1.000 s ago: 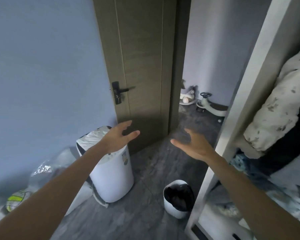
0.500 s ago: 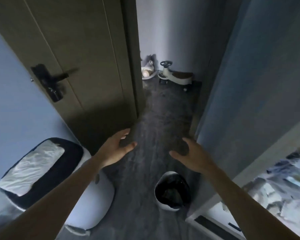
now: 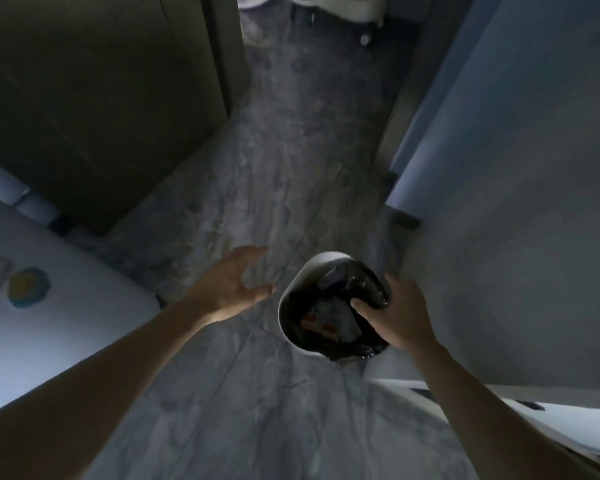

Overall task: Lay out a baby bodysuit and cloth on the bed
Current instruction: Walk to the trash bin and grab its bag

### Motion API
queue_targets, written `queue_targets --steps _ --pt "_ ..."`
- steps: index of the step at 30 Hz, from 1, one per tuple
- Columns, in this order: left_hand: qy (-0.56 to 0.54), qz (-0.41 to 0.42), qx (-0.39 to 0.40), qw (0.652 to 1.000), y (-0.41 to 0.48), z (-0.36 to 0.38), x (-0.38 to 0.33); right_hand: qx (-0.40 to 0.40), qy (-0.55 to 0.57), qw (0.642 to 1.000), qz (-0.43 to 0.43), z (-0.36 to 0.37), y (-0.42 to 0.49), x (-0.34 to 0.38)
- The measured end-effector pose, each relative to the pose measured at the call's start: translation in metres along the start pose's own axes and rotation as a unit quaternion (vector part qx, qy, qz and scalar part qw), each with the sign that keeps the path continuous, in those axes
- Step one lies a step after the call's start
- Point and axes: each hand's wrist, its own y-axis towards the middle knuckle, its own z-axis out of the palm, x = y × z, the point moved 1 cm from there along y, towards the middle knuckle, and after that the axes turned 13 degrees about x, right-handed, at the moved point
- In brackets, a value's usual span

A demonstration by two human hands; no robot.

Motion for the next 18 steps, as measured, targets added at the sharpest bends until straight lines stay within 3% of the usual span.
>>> queue_targets --steps 3,8,13,18 --pt "-0.005 0.023 0.02 1.0 0.035 0.067 0.038 0.011 0.001 0.999 0.034 0.058 0.042 -0.052" --pt "-0.051 0.022 0.02 0.998 0.078 0.139 0.069 -0.009 0.034 0.999 0.037 0.086 0.061 -0.083" --pt "-0.096 0.012 -0.013 0.995 0.101 0.158 0.074 -0.057 0.114 0.992 -0.01 0.11 0.078 -0.091" --pt "-0.164 -0.008 -0.014 0.986 0.109 0.163 0.087 -0.044 0.226 0.973 0.016 0.118 0.089 -0.107"
